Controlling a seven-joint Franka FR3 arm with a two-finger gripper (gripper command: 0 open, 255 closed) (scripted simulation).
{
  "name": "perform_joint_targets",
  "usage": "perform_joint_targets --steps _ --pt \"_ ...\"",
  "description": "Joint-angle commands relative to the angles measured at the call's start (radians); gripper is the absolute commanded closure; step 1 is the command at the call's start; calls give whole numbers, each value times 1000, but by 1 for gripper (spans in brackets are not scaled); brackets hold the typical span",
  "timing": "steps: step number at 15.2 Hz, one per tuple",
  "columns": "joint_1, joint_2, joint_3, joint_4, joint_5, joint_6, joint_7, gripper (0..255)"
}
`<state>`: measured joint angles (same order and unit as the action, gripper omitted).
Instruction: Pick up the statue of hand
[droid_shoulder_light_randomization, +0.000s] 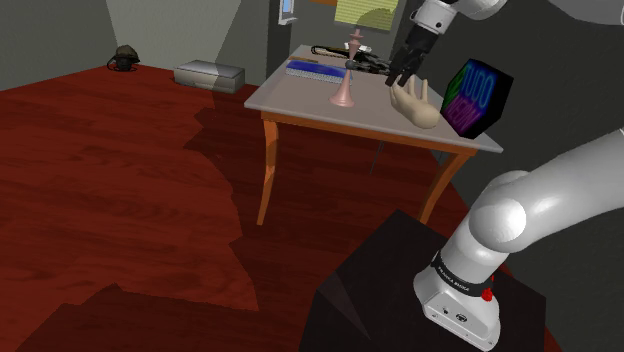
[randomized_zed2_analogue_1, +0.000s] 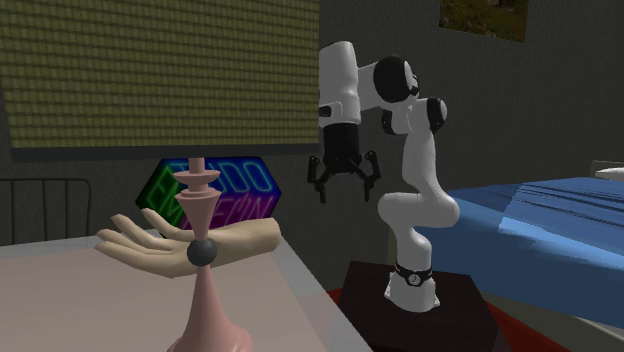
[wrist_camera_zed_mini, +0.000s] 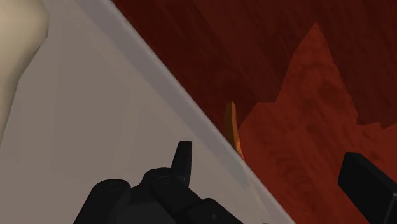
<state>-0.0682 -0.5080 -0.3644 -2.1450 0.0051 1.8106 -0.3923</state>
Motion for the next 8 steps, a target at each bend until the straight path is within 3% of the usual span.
perform_joint_targets --steps 1,8 --pt "-2 51 -42 36 2 16 -49 0" --pt "0 270 -190 210 70 44 -228 0"
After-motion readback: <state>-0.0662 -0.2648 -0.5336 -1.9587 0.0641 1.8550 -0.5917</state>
